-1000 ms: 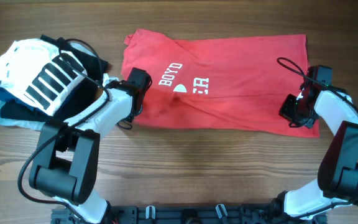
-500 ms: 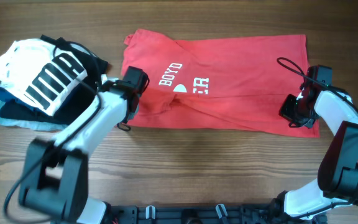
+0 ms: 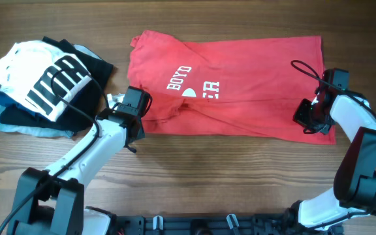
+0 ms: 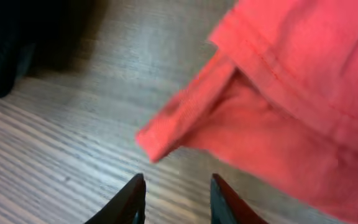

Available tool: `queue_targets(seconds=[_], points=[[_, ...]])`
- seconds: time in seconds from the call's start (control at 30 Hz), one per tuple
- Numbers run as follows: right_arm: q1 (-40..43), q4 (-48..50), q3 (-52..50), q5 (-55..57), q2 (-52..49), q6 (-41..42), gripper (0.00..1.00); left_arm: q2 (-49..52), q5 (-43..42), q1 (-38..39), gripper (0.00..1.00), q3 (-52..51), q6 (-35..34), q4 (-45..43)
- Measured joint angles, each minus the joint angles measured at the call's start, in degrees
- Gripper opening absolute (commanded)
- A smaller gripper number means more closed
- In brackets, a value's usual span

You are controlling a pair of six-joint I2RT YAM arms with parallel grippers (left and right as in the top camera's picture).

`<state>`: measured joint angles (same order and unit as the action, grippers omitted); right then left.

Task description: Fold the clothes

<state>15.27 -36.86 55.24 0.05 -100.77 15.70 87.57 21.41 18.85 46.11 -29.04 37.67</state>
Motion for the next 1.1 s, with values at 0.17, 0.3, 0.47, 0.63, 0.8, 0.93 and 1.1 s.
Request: queue_targets(seconds=[0.17, 0.3, 0.47, 0.63, 0.8, 0.93, 1.1], points=[[0.0, 0.0, 0.0, 0.0, 0.0, -0.02, 0.06, 0.0, 2.12, -1.64, 0.37, -1.05, -0.04, -4.61], [0.0, 0.02, 0.0, 0.0, 0.02, 0.0, 0.06, 0.02, 2.75, -3.69, 0.34, -2.69, -0.04, -5.84], [0.0, 0.02, 0.0, 0.0, 0.02, 0.0, 0.06, 0.02, 1.31, -3.93, 0.33, -2.69, -0.07, -6.71], [0.0, 0.02, 0.0, 0.0, 0.0, -0.02, 0.06, 1.92, 0.68, -3.93, 0.32, -2.69, -0.07, -7.34], [0.0, 0.02, 0.0, 0.0, 0.02, 0.0, 0.06, 4.04, 0.5, -3.93, 0.27, -2.69, -0.07, -7.54], [0.0, 0.0, 0.0, 0.0, 0.0, 0.0, 0.06, 4.11, 0.11, -3.93, 0.16, -2.69, -0.33, -9.05], [0.0, 0.0, 0.0, 0.0, 0.02, 0.0, 0.07, 4.11, 0.17, -3.93, 0.04, -2.69, -0.07, -9.66]])
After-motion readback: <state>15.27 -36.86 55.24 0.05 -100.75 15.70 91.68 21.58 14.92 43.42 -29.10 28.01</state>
